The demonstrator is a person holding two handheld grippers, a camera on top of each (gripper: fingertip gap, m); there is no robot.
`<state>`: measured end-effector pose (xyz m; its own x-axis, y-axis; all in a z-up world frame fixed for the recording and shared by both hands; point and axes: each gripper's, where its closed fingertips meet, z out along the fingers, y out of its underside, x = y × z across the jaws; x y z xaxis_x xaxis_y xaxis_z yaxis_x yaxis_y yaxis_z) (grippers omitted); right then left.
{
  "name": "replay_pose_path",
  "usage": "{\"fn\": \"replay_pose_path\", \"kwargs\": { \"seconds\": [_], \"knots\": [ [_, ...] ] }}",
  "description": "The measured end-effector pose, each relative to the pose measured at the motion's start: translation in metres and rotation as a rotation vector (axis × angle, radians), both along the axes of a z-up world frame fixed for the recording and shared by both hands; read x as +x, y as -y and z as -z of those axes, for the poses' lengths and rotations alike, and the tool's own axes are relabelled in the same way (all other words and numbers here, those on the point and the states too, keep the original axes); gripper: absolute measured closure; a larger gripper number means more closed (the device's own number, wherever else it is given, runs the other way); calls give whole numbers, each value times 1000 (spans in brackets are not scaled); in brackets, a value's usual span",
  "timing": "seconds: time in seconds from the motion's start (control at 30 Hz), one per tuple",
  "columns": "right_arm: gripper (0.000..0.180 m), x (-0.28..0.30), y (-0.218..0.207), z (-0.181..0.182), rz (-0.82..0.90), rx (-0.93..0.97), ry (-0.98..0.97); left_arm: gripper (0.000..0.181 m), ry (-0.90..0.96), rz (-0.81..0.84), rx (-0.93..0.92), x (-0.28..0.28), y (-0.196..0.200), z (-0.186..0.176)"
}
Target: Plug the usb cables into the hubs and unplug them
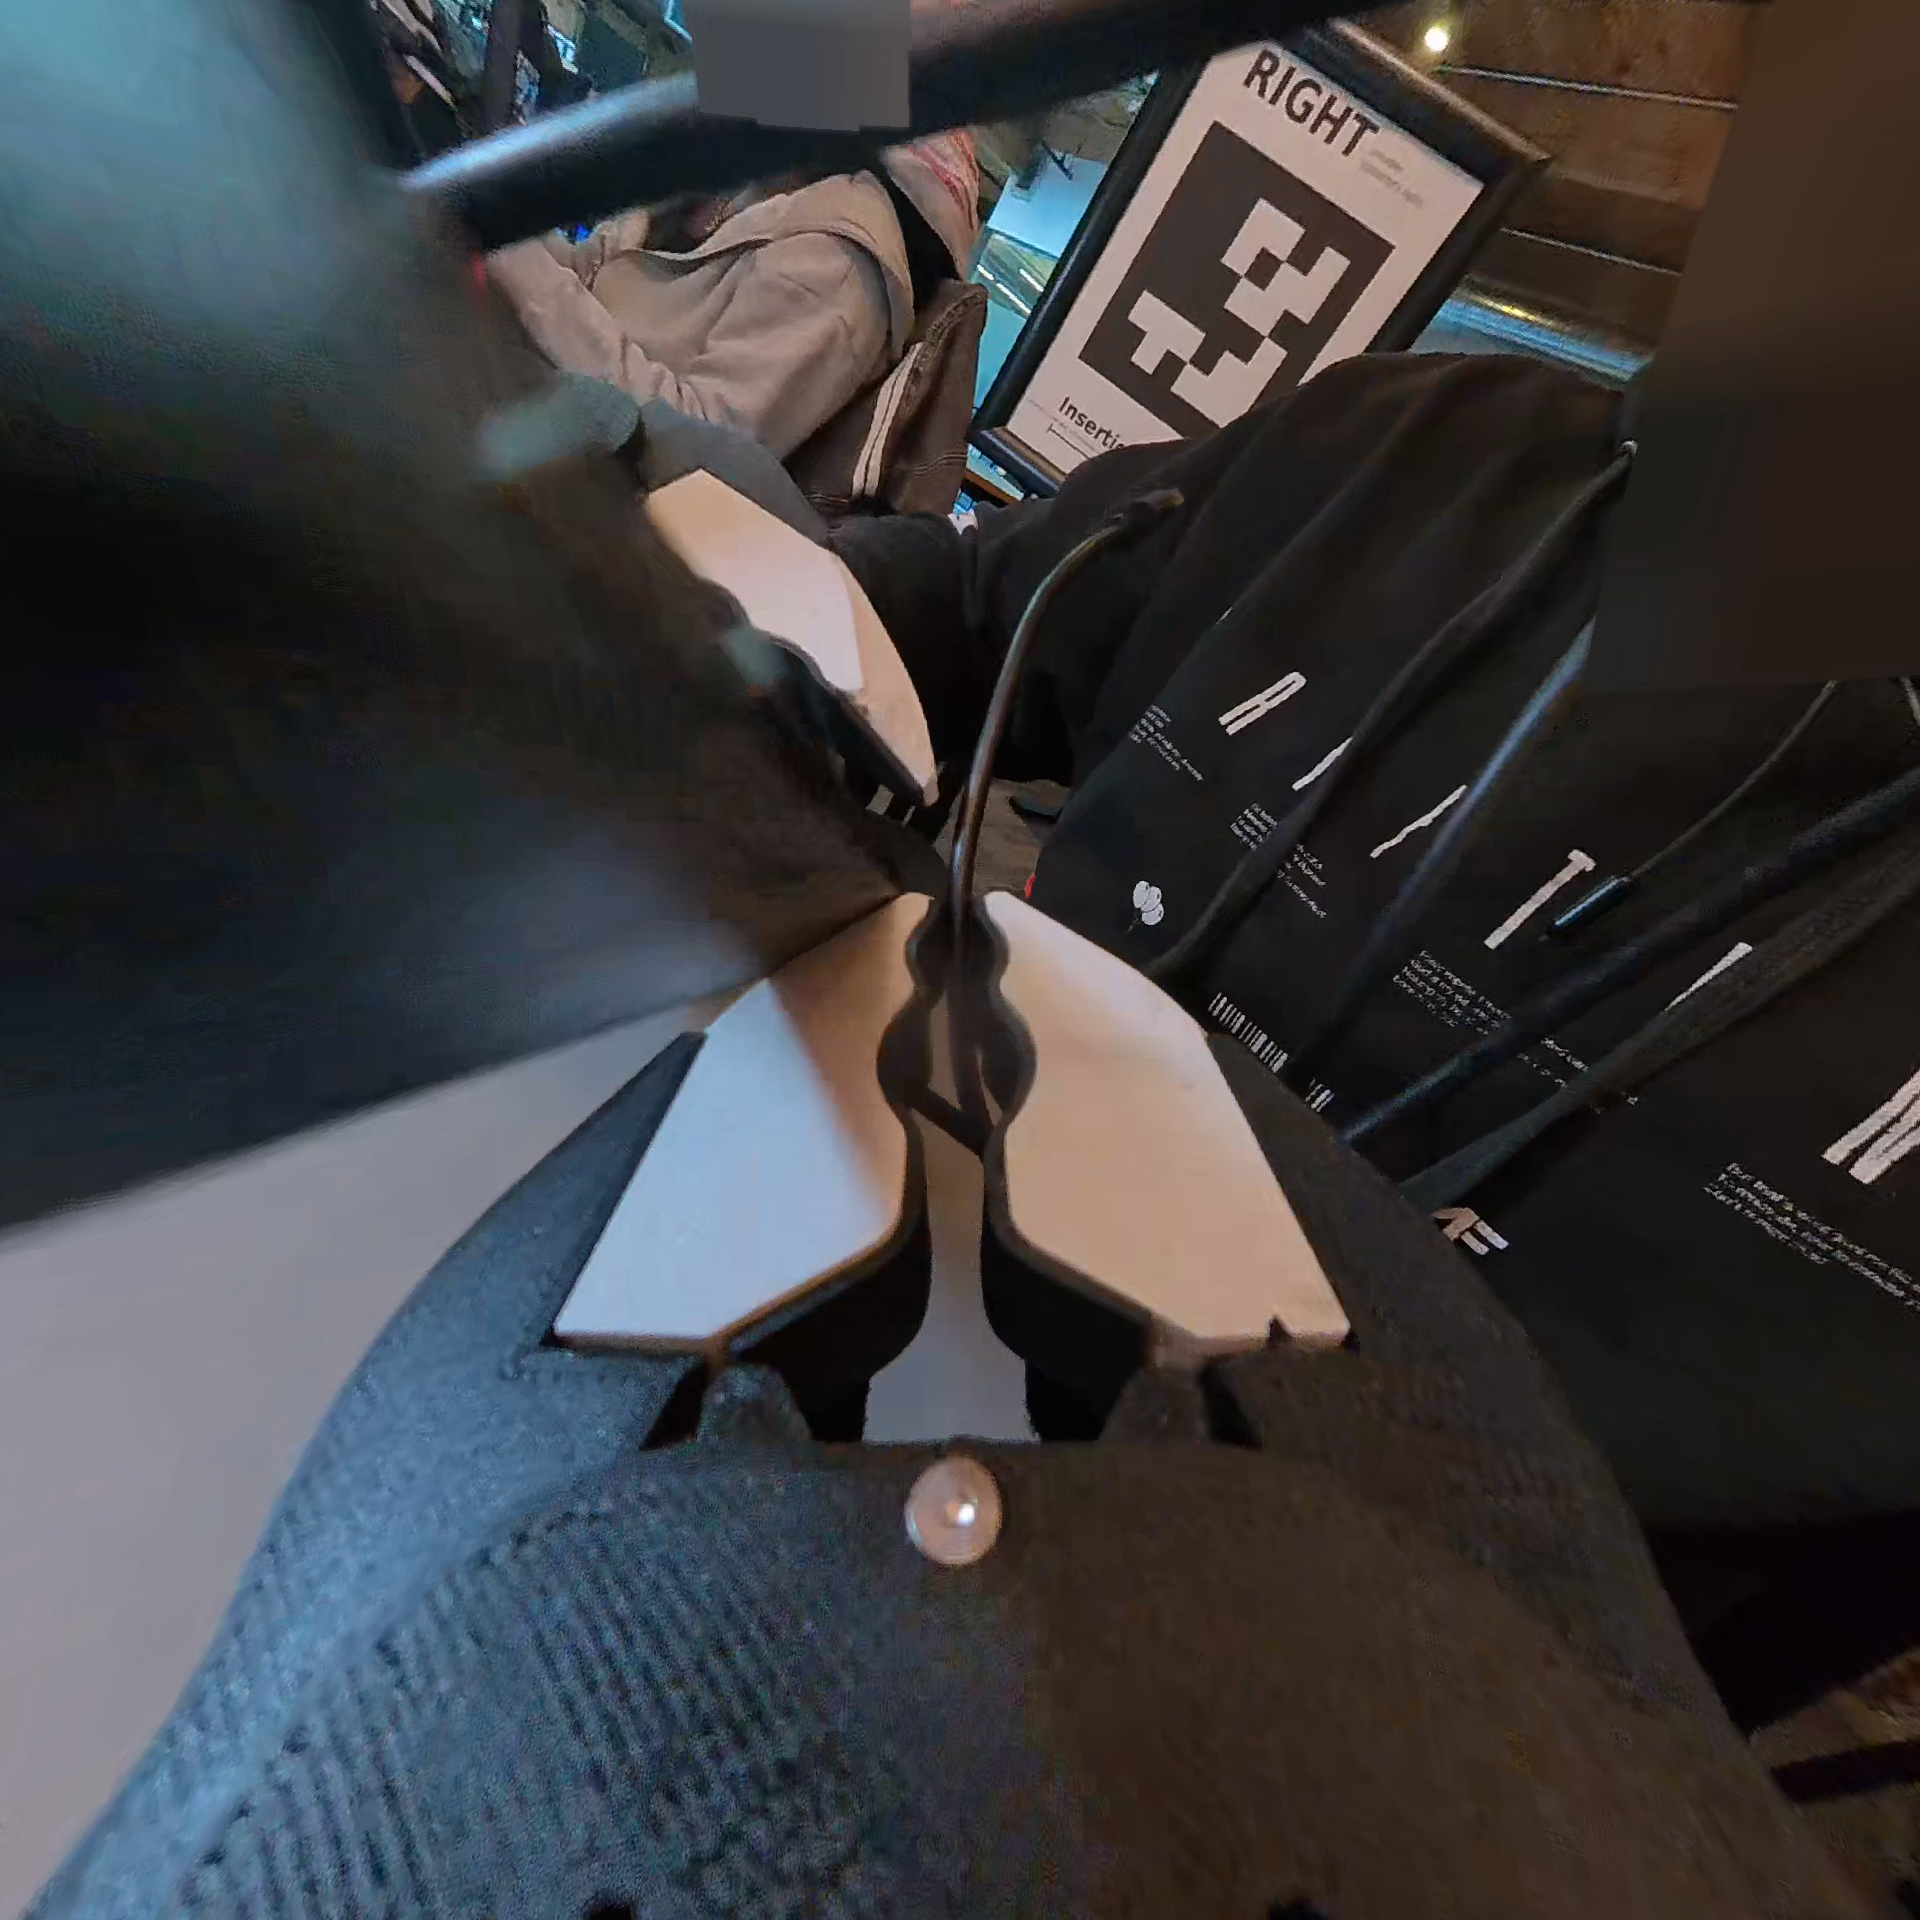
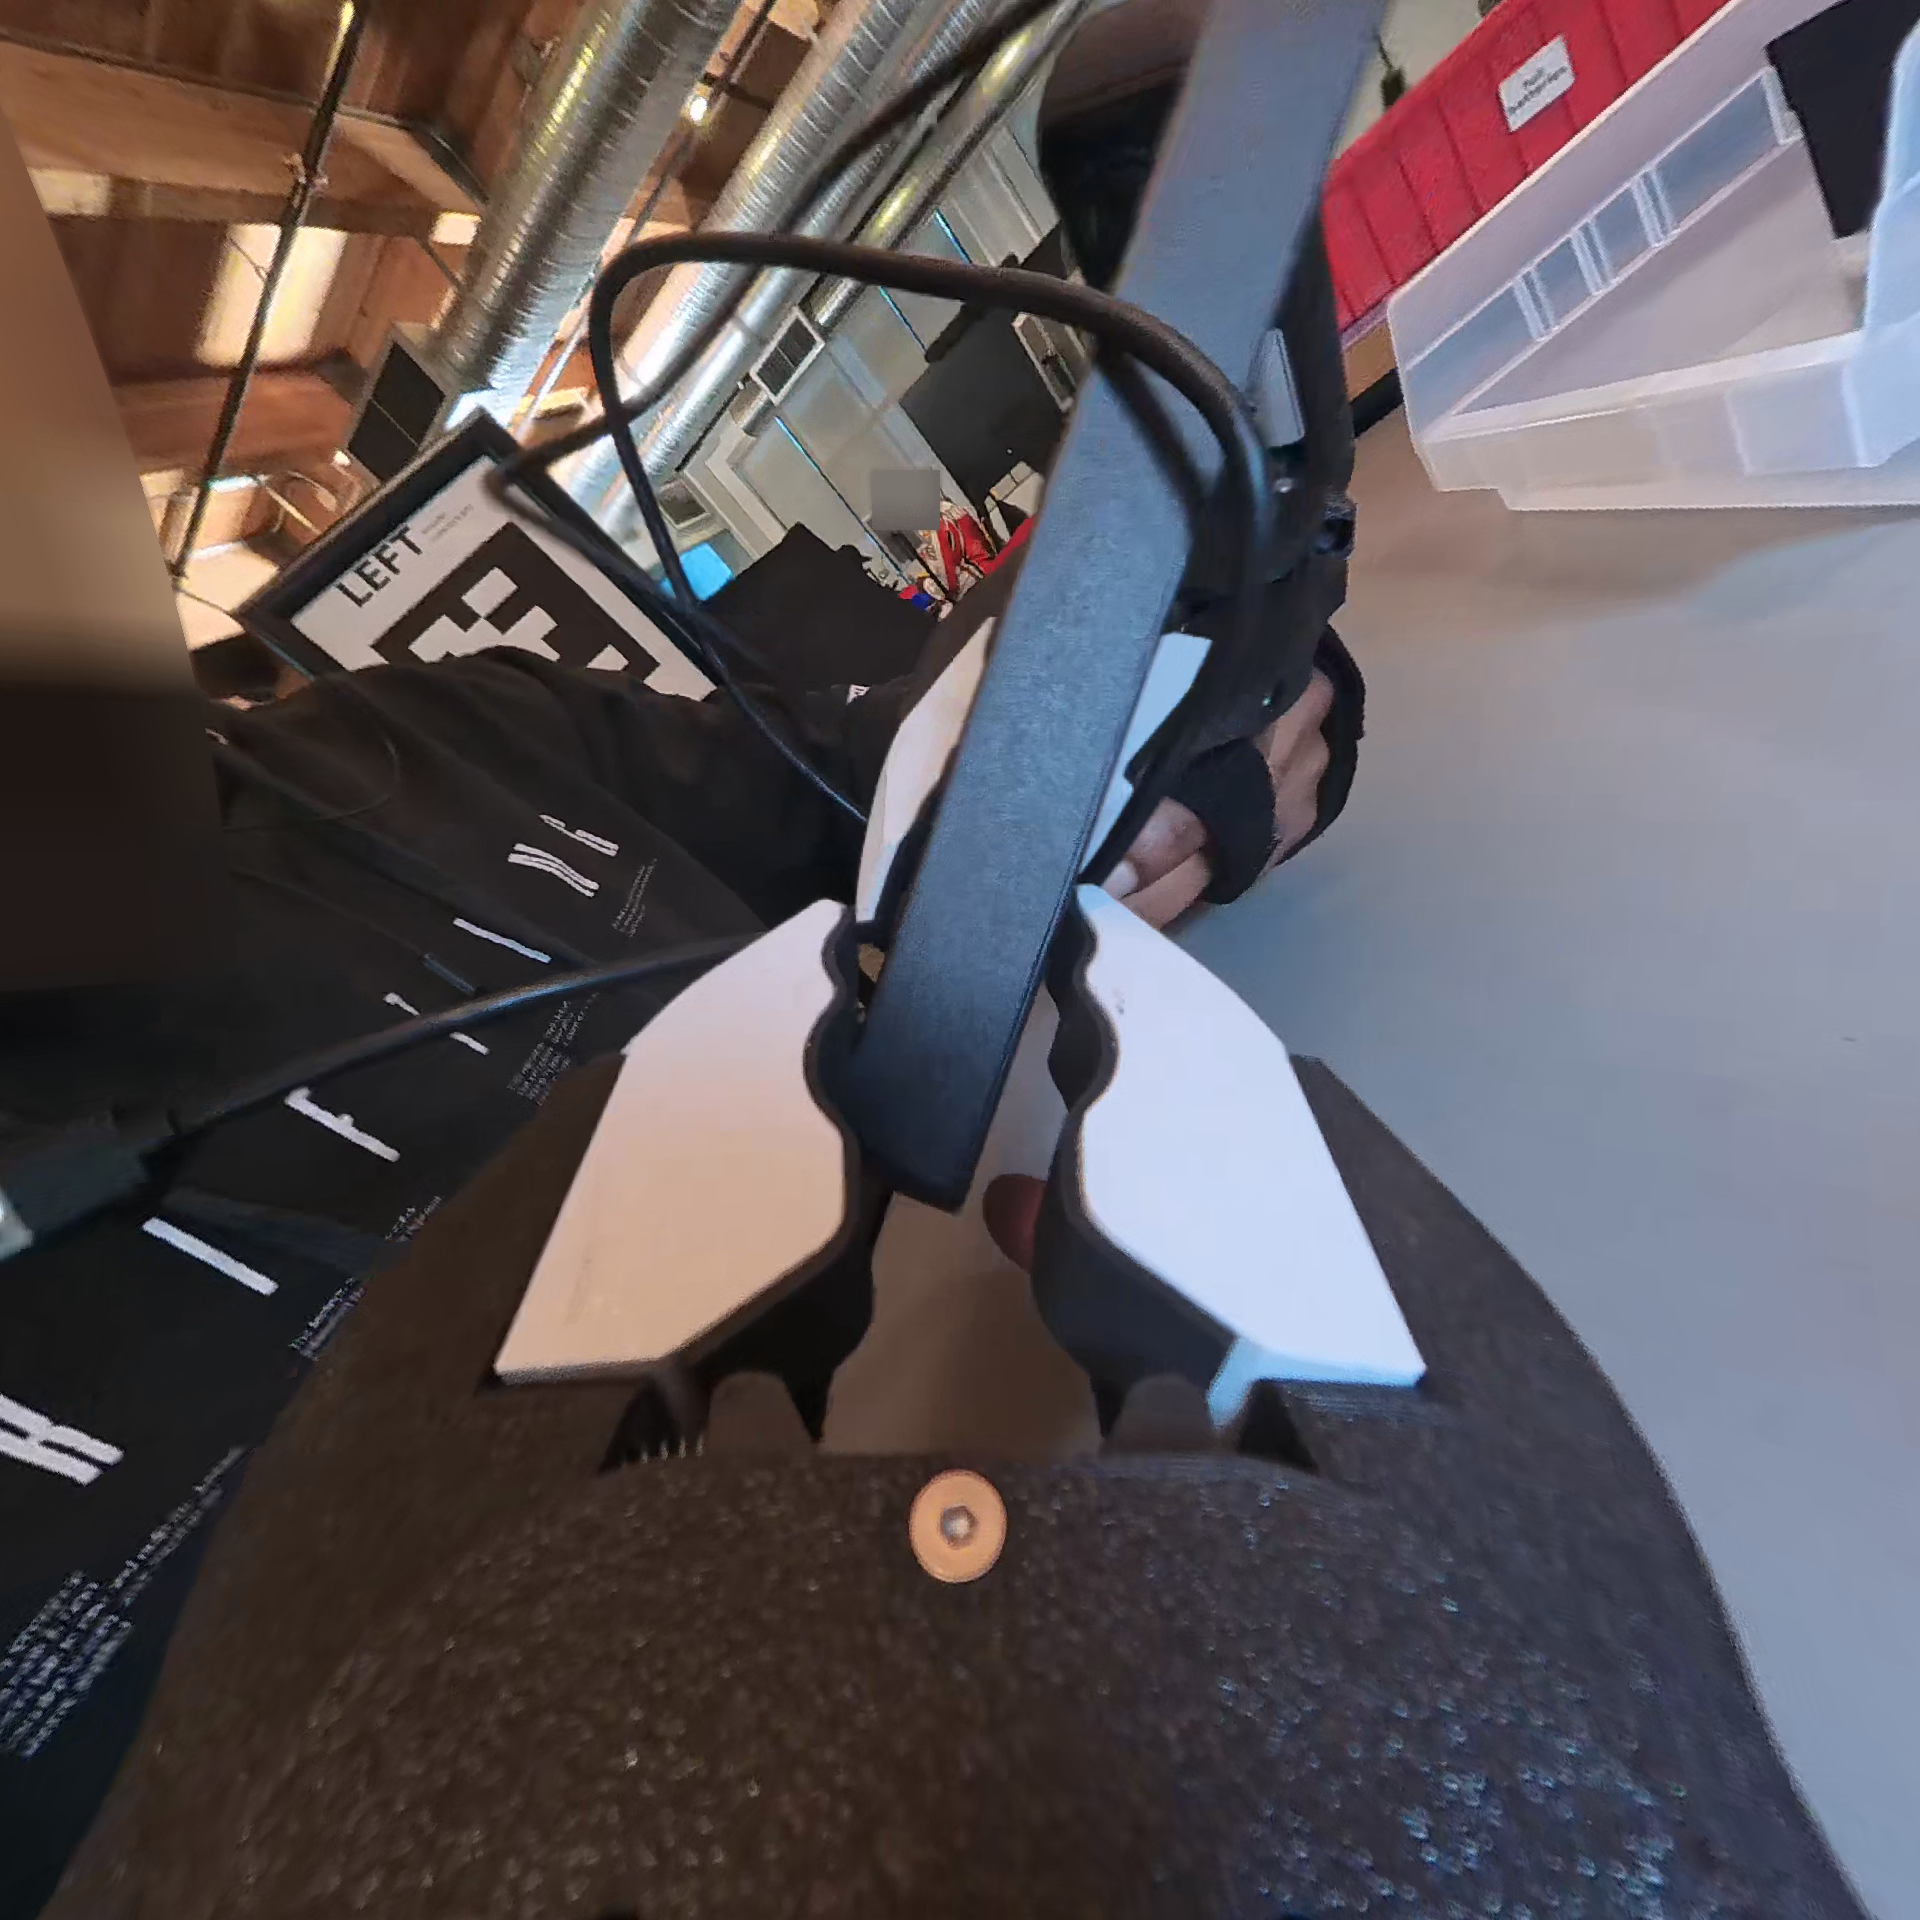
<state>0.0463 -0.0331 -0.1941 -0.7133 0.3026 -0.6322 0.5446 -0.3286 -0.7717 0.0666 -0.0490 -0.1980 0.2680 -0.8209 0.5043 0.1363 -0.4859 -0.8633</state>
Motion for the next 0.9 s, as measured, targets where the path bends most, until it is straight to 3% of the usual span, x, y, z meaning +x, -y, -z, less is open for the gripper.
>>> {"fn": "replay_pose_path", "kwargs": {
  "seconds": [0.17, 0.33, 0.43, 0.5, 0.6, 0.67, 0.77, 0.9],
  "knots": [
    [153, -2, -18, -14, 94, 29, -96, 171, -102, -136, -49, -33, -9, 3],
    [153, -3, -64, -20, 250, 133, -107, 169, -217, -562, -111, -129, -14, -8],
    [153, -8, -94, -24, 388, 196, -103, 166, -253, -873, -20, -190, -4, -37],
    [153, -13, -111, -24, 498, 242, -99, 167, -239, -975, 65, -205, 8, -61],
    [153, -22, -128, -24, 664, 253, -88, 168, -218, -963, 131, -185, 14, -82],
    [153, -25, -124, -23, 696, 240, -114, 166, -188, -872, 148, -149, 8, -87],
    [153, -31, -99, -21, 662, 263, -149, 148, -143, -743, 95, -98, -16, -73],
    [153, -30, -51, -27, 518, 186, -219, 124, -147, -707, 34, -80, -48, -48]
  ]
}}
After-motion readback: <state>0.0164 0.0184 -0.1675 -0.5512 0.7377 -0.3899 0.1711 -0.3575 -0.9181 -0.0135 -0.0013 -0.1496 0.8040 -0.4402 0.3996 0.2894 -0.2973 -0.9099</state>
